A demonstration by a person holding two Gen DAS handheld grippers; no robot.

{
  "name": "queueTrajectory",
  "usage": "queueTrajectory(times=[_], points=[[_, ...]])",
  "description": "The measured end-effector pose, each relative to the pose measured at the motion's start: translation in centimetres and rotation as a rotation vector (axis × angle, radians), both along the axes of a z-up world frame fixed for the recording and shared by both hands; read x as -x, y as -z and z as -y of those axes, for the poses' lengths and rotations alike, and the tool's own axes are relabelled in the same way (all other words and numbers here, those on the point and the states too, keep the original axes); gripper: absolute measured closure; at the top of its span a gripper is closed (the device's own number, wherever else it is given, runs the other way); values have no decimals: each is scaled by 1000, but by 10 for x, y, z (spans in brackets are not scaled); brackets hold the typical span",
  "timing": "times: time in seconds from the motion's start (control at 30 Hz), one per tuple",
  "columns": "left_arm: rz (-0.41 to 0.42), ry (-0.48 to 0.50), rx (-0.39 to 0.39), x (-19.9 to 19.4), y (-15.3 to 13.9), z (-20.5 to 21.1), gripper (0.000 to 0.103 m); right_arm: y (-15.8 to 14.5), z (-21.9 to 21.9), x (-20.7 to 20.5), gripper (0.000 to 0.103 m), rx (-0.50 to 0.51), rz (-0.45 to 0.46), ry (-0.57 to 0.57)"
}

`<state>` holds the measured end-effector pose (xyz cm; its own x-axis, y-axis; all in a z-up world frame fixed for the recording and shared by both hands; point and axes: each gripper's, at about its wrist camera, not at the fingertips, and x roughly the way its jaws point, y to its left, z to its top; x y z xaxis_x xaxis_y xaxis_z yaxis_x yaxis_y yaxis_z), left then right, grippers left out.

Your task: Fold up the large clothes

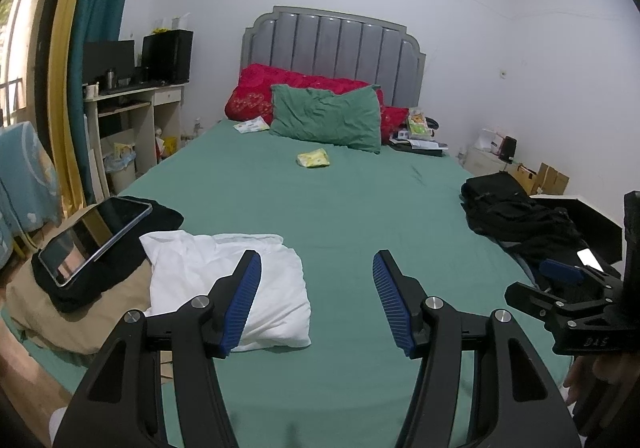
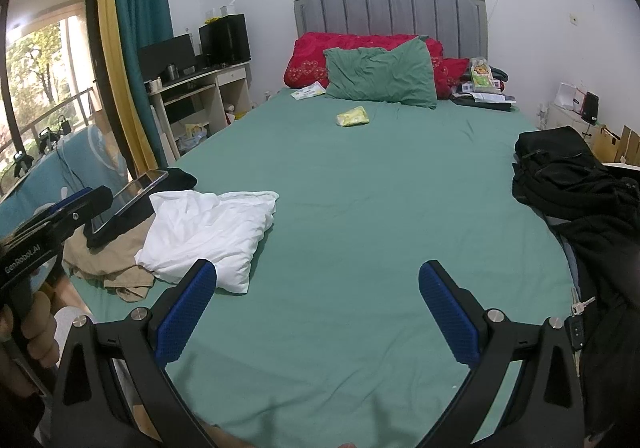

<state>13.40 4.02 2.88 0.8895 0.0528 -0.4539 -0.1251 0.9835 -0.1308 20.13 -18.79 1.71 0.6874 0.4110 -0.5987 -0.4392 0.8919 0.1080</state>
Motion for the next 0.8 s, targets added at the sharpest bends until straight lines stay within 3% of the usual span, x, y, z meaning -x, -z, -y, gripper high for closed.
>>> queueTrajectory(times=[0.8], points=[[-7,2,0,-4,1,-1,42,8,-3,-1,3,-1,-6,-6]])
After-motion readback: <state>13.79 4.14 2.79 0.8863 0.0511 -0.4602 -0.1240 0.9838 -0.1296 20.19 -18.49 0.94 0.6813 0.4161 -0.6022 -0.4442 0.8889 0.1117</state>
